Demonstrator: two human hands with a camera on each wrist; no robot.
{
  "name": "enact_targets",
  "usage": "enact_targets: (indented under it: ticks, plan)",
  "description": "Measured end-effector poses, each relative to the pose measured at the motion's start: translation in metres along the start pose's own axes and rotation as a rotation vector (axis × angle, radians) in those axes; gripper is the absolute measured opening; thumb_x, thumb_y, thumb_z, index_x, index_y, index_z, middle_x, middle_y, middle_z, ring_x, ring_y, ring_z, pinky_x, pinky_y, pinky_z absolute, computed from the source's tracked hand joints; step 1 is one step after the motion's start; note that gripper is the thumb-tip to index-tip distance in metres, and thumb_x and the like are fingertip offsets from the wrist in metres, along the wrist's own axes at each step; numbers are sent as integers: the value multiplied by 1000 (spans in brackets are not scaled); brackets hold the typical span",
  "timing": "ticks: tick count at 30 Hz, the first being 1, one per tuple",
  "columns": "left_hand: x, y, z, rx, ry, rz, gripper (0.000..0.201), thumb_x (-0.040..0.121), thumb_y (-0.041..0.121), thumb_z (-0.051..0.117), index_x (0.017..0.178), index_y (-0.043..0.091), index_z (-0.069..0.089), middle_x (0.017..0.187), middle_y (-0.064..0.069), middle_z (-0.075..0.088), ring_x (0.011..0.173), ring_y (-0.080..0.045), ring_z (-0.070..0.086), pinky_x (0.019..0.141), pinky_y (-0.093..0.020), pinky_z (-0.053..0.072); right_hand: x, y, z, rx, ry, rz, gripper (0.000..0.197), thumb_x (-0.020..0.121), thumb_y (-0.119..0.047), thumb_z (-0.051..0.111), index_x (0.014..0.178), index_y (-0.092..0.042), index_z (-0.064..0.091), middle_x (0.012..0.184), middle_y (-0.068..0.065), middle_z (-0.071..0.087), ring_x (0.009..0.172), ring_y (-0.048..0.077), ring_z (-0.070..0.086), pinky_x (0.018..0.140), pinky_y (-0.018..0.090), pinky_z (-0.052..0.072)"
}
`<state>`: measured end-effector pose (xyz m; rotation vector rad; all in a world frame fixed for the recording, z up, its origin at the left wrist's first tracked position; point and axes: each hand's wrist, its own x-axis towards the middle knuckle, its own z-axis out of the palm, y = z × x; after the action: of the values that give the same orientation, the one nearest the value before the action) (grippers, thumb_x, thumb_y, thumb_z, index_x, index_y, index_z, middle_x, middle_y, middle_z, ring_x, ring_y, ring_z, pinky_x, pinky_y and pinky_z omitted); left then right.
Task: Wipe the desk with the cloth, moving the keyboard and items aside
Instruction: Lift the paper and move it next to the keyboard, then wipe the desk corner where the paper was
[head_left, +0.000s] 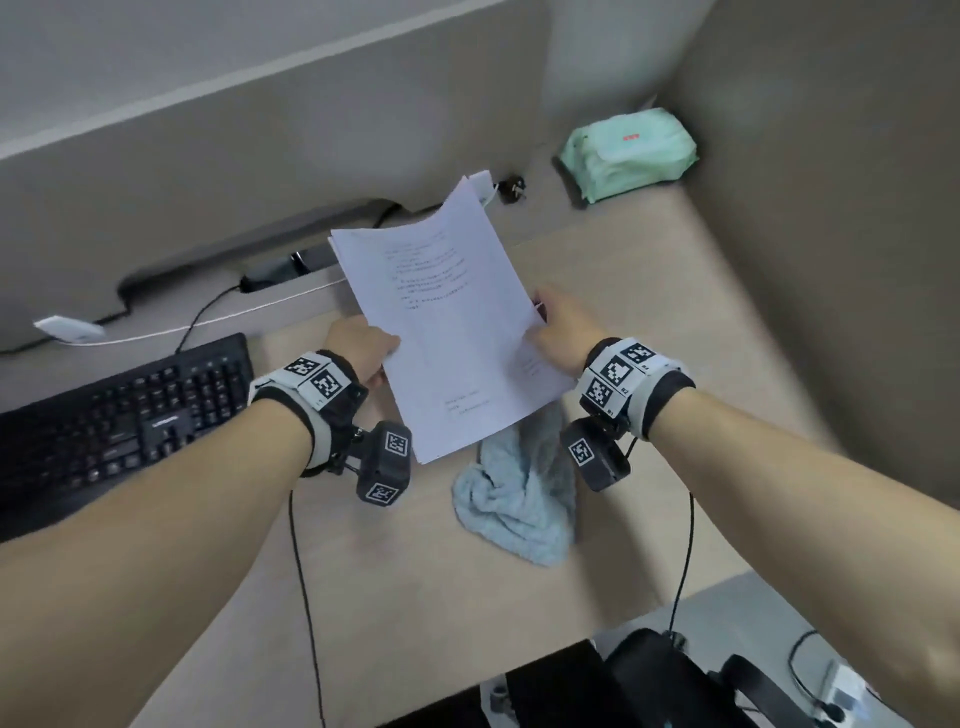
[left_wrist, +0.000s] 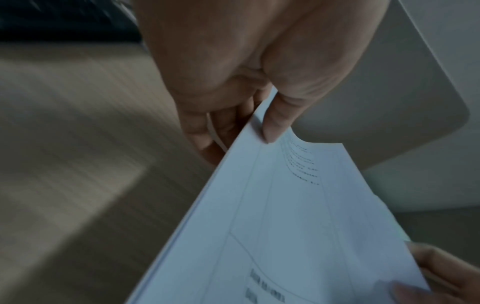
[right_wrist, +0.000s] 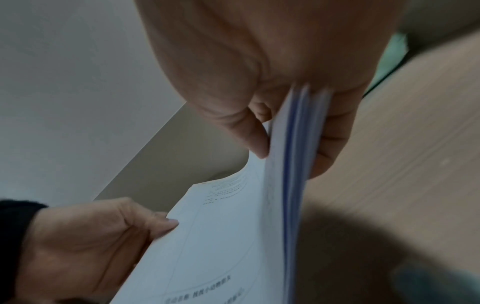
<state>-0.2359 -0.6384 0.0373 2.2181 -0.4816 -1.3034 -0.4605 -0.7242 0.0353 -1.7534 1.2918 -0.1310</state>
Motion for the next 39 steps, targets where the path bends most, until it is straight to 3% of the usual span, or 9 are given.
enact_targets:
  ticks: [3, 6, 10, 14, 19, 25, 30, 34, 39]
  plan:
    - [16, -35, -44, 103, 88, -7, 18, 87, 0, 57, 75, 13, 55, 105, -28, 65, 92, -37, 65, 89, -55, 54, 6, -22, 53, -17, -76, -2, 27, 85, 3, 50, 89, -23, 45, 78, -14, 47, 86, 20, 49, 53, 12, 30]
    - [42, -74, -81, 203, 128, -28, 6, 81, 4, 58, 86, 4, 60, 105, -25, 68, 97, -42, 66, 85, -56, 56, 11, -37, 100, -14, -139, 13, 25, 84, 2, 50, 104, -12, 52, 98, 3, 62, 94, 27, 58, 70, 24, 39]
    - [82, -121, -109, 227, 108, -59, 29, 64, 15, 52, 88, 9, 67, 94, -16, 72, 88, -38, 69, 80, -54, 59, 13, -48, 142, -53, -169, 36, 33, 84, 0, 51, 114, -11, 53, 108, 9, 65, 99, 28, 60, 76, 27, 41]
    - [55, -106, -112, 361, 144, -29, 33, 67, 24, 54, 95, 11, 64, 95, -10, 71, 82, -33, 68, 73, -41, 59, 10, -48, 143, -103, -167, 114, 35, 83, -3, 52, 116, -13, 60, 104, 2, 67, 99, 26, 62, 79, 27, 48]
    - [23, -85, -119, 591, 273, 19, 50, 87, 27, 59, 125, 1, 38, 118, -20, 58, 106, -41, 59, 77, -40, 45, -3, -40, 113, -284, -69, 243, 32, 84, -14, 56, 116, -11, 58, 113, 13, 63, 103, 33, 60, 84, 34, 52]
    - [25, -58, -82, 770, 63, 173, 29, 88, 26, 51, 107, 5, 53, 112, -17, 64, 85, -34, 56, 66, -33, 43, -53, -20, 78, -554, -105, 381, 33, 81, -34, 60, 106, -13, 59, 110, 11, 64, 92, 31, 60, 75, 32, 49]
    - [7, -48, -19, 833, -3, 407, 41, 92, 30, 53, 127, 9, 48, 133, -14, 49, 123, -35, 46, 96, -44, 44, -91, 0, 90, -687, -281, 493, 48, 79, -51, 66, 108, -14, 54, 146, 11, 40, 90, 25, 59, 71, 33, 47]
    - [-4, -47, 17, 969, -110, 611, 45, 93, 28, 52, 134, 11, 44, 140, -9, 44, 129, -30, 38, 95, -44, 44, -99, 15, 123, -665, -232, 466, 77, 78, -48, 70, 135, -5, 39, 148, 19, 21, 122, 34, 45, 95, 41, 47]
    - [1, -46, 37, 1116, -204, 742, 58, 93, 28, 53, 144, 10, 35, 156, -8, 28, 142, -28, 24, 110, -42, 33, -97, 40, 115, -581, -18, 249, 57, 85, -28, 64, 133, -6, 42, 136, 13, 39, 121, 32, 41, 96, 41, 47]
